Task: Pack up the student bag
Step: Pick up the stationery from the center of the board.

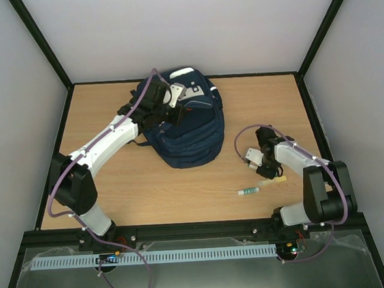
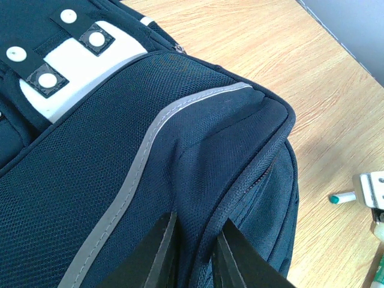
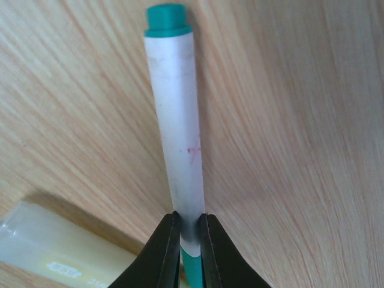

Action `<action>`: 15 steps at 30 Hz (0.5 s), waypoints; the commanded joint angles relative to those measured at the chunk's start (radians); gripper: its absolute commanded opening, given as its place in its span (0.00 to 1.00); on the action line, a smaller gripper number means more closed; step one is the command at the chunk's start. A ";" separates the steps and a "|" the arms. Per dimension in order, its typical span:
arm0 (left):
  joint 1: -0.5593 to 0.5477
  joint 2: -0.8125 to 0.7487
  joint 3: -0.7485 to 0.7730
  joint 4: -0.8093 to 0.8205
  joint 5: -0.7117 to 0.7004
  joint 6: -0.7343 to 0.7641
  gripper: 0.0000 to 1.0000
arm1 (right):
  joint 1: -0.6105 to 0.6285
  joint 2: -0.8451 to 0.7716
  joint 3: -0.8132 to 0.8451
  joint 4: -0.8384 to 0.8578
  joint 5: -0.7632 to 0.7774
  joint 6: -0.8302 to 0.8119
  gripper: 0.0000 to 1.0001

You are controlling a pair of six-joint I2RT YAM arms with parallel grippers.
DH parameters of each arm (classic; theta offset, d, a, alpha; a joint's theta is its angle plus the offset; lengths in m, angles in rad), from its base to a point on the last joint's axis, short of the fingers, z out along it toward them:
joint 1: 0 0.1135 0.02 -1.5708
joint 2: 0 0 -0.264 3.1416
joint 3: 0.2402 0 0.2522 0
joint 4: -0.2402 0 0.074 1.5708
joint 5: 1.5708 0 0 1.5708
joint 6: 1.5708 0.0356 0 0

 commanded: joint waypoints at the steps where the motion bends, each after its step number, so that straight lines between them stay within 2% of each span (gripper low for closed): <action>1: -0.016 -0.015 0.052 0.029 0.038 -0.004 0.16 | 0.002 0.083 0.006 -0.022 -0.096 0.042 0.06; 6: -0.017 -0.010 0.053 0.029 0.039 -0.005 0.16 | 0.052 0.117 0.003 -0.021 -0.120 0.080 0.01; 15: -0.016 -0.009 0.053 0.029 0.043 -0.006 0.16 | 0.236 0.136 0.013 0.000 -0.106 0.190 0.01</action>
